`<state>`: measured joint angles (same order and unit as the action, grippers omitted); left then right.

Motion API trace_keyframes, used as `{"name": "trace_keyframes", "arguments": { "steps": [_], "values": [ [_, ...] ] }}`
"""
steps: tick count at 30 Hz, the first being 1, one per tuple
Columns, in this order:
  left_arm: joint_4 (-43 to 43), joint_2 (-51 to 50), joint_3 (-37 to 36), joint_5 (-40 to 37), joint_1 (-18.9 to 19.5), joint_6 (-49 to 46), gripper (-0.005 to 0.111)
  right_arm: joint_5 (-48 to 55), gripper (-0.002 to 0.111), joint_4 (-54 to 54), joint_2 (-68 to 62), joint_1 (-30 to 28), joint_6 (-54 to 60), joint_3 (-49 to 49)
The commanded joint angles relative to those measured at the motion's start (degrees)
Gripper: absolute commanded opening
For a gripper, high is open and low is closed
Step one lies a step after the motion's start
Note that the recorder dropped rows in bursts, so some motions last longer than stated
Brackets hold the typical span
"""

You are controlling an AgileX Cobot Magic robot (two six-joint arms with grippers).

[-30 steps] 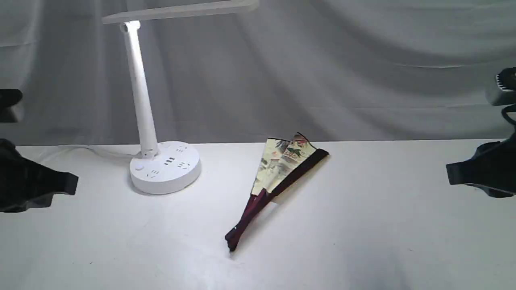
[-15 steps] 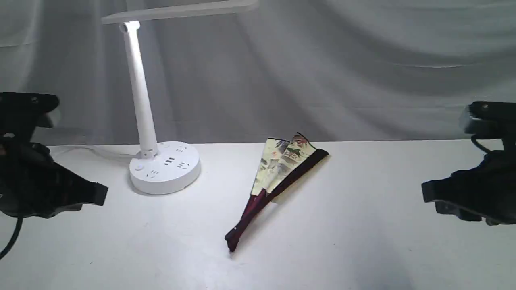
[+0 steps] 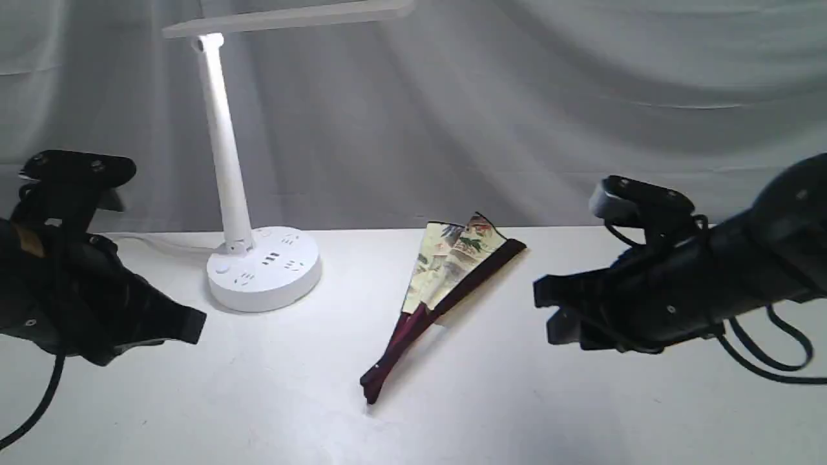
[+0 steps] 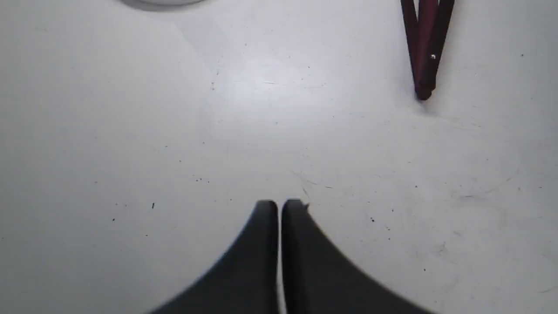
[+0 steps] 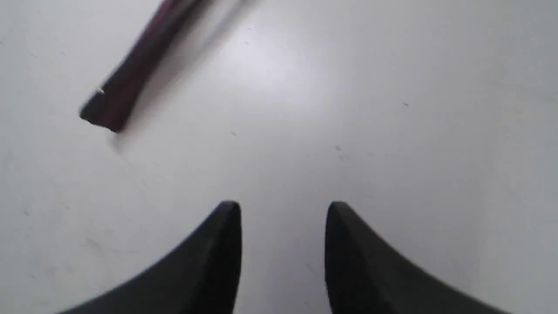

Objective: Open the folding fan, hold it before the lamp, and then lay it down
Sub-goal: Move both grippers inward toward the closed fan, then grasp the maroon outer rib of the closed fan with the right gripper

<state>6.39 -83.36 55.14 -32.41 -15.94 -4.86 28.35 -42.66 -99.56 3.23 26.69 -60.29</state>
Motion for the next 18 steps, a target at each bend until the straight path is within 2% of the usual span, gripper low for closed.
{"name": "trace_keyframes", "arguments": {
  "steps": [1,7,13,18],
  "values": [
    [0.40,-0.12,0.32,0.32,-0.30,-0.25,0.000,1.30,0.034,-4.74,-3.70,0.59,0.09,-5.13],
    [0.40,-0.12,0.32,-1.41,-0.30,-0.13,0.000,1.67,0.034,-14.04,-10.46,0.86,0.09,-12.31],
    [0.40,-0.12,0.32,-1.95,-0.30,-0.13,0.000,2.72,0.034,-15.91,-16.55,0.86,0.22,-17.25],
    [0.40,-0.12,0.32,-1.95,-0.30,-0.13,0.000,2.72,0.049,-21.76,-21.15,0.86,0.99,-19.78]
  ]
}}
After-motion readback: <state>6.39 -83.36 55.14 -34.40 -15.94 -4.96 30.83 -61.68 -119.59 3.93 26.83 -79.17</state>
